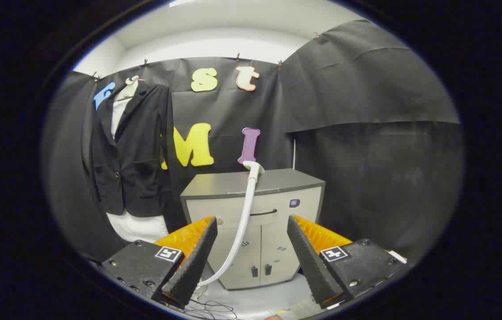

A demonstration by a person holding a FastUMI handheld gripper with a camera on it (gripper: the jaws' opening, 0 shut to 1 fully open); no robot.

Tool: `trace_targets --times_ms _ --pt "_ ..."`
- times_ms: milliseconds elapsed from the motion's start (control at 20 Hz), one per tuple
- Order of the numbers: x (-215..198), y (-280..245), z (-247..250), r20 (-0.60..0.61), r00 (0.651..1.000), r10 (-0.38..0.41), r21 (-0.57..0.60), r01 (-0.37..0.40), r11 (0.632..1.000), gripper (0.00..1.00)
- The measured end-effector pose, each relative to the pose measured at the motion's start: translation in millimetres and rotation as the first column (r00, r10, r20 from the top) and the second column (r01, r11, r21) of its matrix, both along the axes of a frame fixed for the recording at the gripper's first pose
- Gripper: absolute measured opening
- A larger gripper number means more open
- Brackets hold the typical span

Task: Iron the clothes twice with a garment steamer, once on the left side and once on the right side.

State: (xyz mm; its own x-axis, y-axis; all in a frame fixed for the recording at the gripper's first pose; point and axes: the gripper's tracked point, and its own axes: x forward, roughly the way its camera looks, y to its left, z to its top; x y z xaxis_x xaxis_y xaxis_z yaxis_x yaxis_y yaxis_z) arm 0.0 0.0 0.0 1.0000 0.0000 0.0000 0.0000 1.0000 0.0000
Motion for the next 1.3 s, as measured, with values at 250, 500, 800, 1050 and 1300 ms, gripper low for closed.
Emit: trace_targets --times_ms 250,500,800,1050,1300 --pt "-15 0 1 0.003 1.000 -0.009 -0.028 0.009 1.000 0.99" --pt "-8 -8 10 0.029 0.999 0.042 -0.016 -0.041 0.999 0.98" --pt "-5 -14 9 0.021 0.998 0.065 -0.018 -0.064 0.998 0.99" --pt "-3 -17 9 0.019 0.998 0.054 0.005 -0.054 0.999 0.98" --pt "-4 -19 14 0.022 0.999 0.033 0.037 -0.034 0.999 0.98"
